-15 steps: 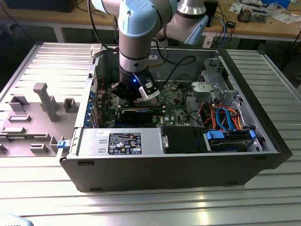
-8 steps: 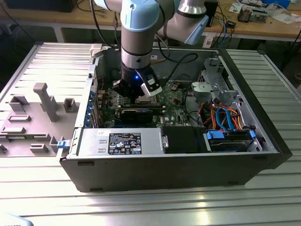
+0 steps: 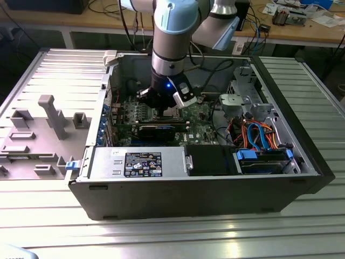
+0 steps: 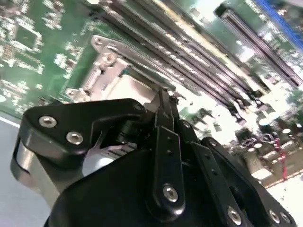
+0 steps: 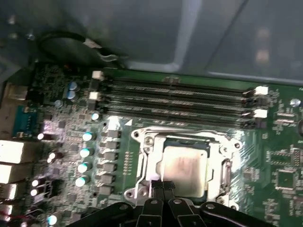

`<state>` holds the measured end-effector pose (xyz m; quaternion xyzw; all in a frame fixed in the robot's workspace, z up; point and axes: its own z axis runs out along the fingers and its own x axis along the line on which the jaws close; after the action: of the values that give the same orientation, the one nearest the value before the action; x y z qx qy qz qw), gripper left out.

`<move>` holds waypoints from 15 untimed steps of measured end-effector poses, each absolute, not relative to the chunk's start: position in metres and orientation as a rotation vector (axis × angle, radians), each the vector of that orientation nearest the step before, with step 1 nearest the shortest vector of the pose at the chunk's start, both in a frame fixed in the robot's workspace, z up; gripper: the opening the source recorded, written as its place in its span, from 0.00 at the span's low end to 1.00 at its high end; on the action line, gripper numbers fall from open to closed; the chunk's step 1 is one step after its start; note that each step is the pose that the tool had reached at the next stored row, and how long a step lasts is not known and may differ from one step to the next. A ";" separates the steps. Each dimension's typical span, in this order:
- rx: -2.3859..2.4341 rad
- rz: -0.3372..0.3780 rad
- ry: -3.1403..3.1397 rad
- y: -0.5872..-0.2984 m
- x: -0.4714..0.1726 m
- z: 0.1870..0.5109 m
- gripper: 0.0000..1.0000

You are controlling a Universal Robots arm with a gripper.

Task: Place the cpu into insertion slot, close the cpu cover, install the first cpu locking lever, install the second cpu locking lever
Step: 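Install the second cpu locking lever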

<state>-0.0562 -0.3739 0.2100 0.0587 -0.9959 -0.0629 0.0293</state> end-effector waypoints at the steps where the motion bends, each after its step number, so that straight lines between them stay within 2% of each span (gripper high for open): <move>1: 0.181 -0.193 -3.071 -0.371 -0.054 0.210 0.11; 5: 0.180 -0.174 -3.071 -0.357 -0.045 0.210 0.11; 10: 0.177 -0.065 -3.071 -0.352 -0.043 0.221 0.11; 15: 0.176 -0.037 -3.071 -0.351 -0.043 0.235 0.11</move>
<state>-0.0432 -0.3515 0.2355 0.0571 -0.9978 -0.0119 0.0326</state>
